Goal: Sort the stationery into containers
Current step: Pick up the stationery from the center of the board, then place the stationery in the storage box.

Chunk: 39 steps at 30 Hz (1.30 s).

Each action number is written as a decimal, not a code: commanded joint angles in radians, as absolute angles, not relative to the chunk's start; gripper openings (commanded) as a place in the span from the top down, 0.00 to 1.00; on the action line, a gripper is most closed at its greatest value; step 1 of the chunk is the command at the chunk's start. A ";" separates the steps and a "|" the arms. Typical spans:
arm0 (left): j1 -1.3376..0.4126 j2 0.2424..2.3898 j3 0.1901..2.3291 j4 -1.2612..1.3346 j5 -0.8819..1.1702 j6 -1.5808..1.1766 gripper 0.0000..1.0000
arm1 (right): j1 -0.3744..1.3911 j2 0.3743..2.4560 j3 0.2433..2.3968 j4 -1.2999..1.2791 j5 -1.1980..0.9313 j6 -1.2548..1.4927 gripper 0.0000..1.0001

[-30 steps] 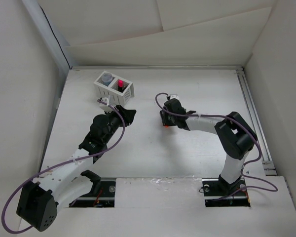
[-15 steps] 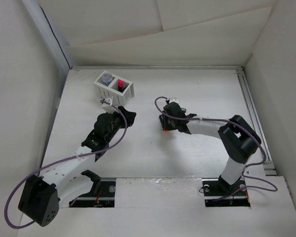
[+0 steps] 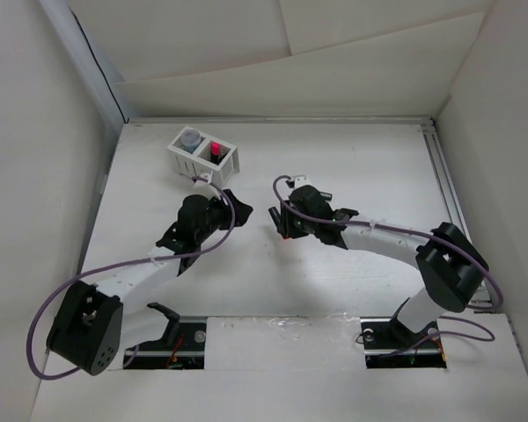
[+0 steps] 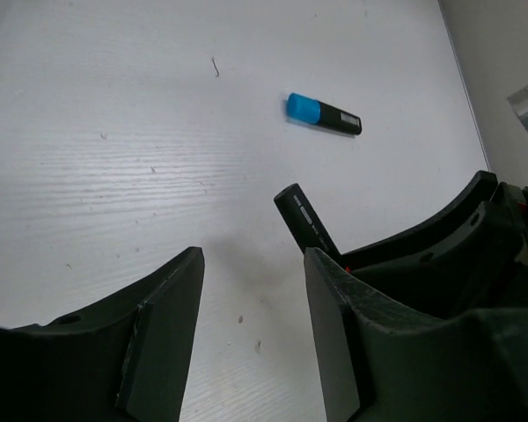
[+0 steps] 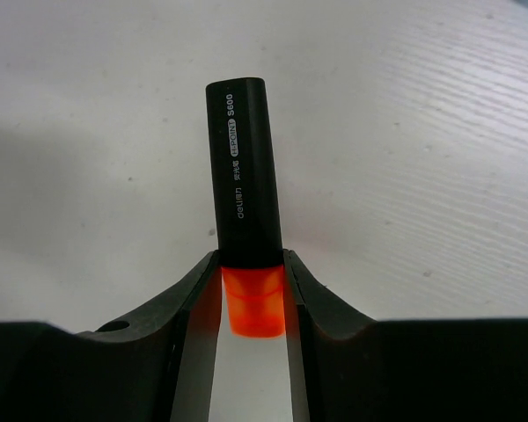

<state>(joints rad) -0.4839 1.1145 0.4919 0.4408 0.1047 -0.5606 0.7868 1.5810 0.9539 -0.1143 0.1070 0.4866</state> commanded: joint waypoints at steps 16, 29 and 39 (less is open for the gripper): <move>-0.480 1.279 0.565 0.595 0.288 -0.621 0.55 | 0.900 1.575 1.106 -0.098 0.002 0.505 0.96; -0.480 1.236 0.526 0.634 0.276 -0.640 0.98 | 0.900 1.566 1.097 -0.058 -0.046 0.505 0.91; -0.480 1.152 0.584 0.509 0.146 -0.629 1.00 | 0.900 1.465 1.054 -0.049 -0.046 0.496 0.00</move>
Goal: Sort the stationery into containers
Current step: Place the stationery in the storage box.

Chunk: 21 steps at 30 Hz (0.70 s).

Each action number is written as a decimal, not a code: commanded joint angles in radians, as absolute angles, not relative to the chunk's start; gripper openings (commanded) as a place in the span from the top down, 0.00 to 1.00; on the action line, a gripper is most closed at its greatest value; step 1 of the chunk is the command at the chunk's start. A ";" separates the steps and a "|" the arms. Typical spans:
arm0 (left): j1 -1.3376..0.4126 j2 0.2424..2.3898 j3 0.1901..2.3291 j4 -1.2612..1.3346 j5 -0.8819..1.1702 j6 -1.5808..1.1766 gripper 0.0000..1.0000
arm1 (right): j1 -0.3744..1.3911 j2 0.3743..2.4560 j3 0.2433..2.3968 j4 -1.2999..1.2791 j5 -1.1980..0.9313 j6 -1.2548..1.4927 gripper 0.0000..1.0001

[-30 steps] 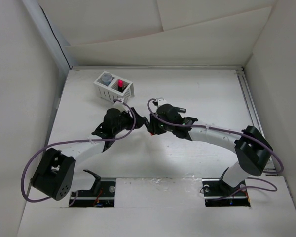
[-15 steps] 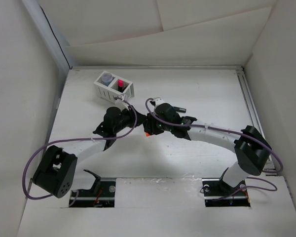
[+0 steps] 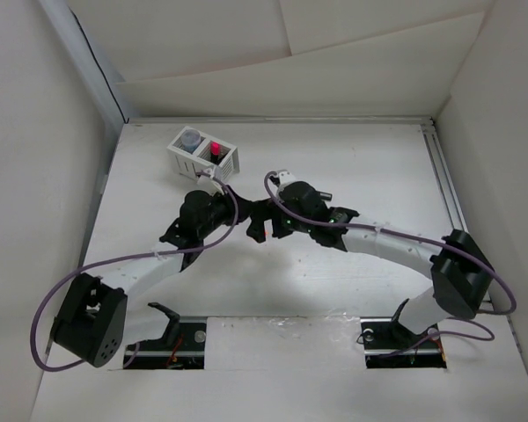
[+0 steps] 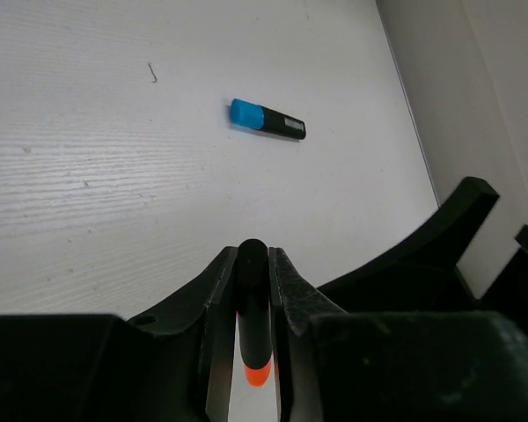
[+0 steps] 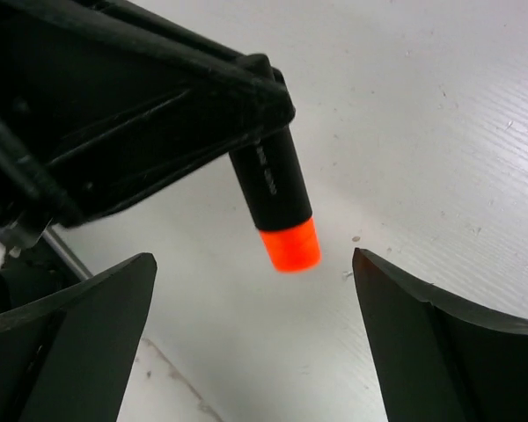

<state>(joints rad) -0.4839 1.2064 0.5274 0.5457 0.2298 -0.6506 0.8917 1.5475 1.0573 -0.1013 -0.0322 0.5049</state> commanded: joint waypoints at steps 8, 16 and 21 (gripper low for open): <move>-0.480 1.137 0.761 0.382 -0.127 -0.600 1.00 | 0.855 1.273 0.933 -0.049 0.012 0.466 0.00; -0.471 1.296 1.018 0.315 -0.466 -0.523 1.00 | 0.758 1.229 0.845 -0.029 0.012 0.448 0.00; -0.399 1.449 1.227 0.259 -0.523 -0.491 0.99 | 0.739 1.229 0.825 0.002 0.003 0.448 0.00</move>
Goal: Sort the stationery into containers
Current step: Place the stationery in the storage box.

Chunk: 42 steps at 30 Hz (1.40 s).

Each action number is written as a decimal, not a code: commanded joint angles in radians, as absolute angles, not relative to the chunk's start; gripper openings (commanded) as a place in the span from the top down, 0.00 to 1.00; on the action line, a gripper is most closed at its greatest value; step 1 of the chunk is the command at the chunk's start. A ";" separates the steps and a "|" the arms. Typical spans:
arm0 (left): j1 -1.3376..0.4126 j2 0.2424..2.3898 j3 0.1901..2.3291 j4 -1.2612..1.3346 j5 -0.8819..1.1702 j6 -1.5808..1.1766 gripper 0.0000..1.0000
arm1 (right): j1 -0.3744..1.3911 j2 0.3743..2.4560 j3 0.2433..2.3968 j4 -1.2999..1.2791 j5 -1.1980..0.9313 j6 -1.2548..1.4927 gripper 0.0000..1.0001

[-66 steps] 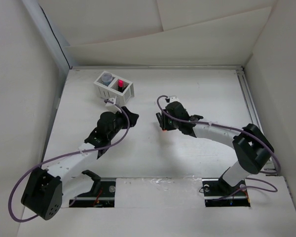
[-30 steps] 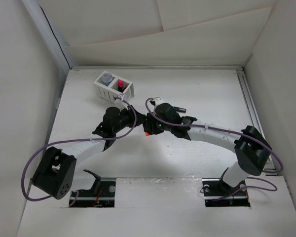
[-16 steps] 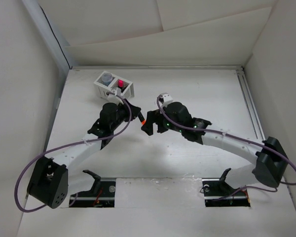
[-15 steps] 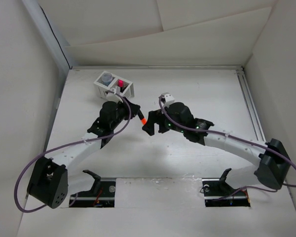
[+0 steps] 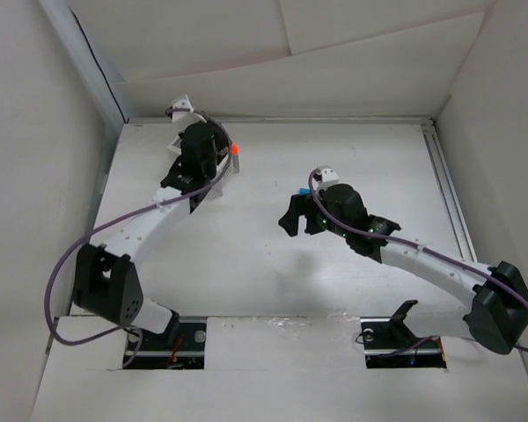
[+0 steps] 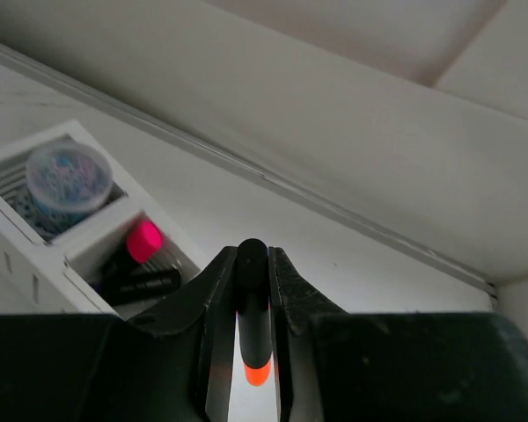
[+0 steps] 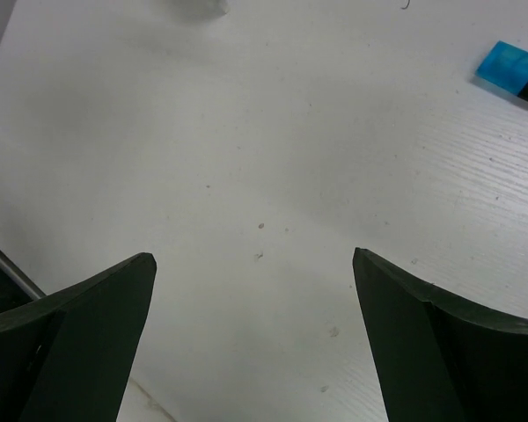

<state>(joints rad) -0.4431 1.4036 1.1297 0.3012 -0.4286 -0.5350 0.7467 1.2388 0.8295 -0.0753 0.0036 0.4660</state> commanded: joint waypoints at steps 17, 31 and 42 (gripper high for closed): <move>-0.282 1.727 1.430 0.176 -0.561 -0.373 1.00 | 0.699 1.210 0.762 0.048 -0.028 0.439 0.00; -0.291 1.759 1.381 0.229 -0.561 -0.373 0.79 | 0.661 1.210 0.762 0.048 -0.028 0.457 0.00; -0.310 1.714 1.381 0.218 -0.506 -0.399 0.55 | 0.634 1.220 0.762 0.048 -0.037 0.468 0.64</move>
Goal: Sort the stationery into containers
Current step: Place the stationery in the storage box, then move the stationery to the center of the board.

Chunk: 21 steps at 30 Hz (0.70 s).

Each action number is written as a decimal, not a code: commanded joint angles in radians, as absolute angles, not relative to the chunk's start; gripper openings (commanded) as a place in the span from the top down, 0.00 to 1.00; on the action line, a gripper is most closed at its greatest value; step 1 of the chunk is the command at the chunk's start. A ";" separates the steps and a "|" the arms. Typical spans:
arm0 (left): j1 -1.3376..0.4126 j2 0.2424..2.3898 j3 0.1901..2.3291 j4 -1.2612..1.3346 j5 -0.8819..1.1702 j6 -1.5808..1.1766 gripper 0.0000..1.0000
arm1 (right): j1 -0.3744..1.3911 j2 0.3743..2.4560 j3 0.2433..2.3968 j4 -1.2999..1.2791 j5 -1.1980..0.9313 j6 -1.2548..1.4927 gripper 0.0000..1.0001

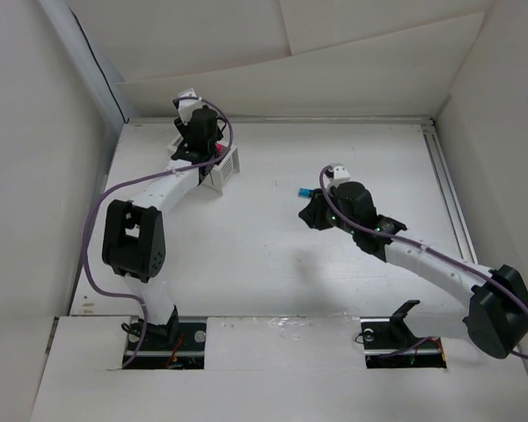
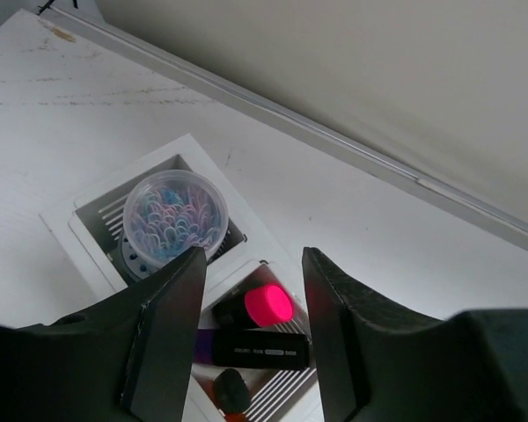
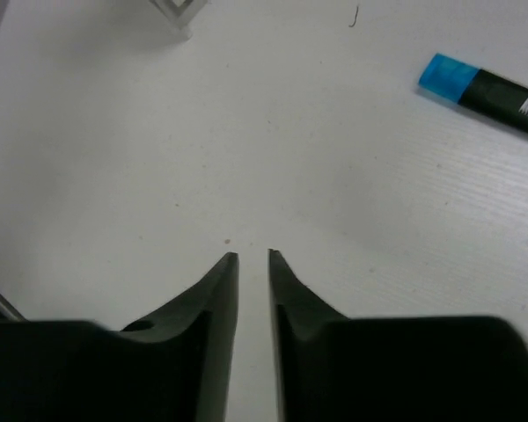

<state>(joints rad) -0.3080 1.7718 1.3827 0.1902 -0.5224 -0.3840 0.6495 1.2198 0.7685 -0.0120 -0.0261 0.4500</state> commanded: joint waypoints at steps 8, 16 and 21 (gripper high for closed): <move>-0.337 1.427 1.139 0.379 -0.273 -0.572 0.60 | 0.563 1.265 0.762 0.038 0.046 0.511 1.00; -0.511 1.283 0.858 0.517 -0.190 -0.592 0.60 | 0.456 1.440 0.868 -0.028 0.106 0.548 0.23; -0.511 1.198 0.701 0.578 -0.042 -0.620 0.60 | 0.384 1.580 0.966 -0.058 0.133 0.538 0.00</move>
<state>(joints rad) -0.5186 1.2613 0.7589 0.4984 -0.1467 -0.5930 0.4221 1.5337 0.8871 -0.0559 0.0937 0.5377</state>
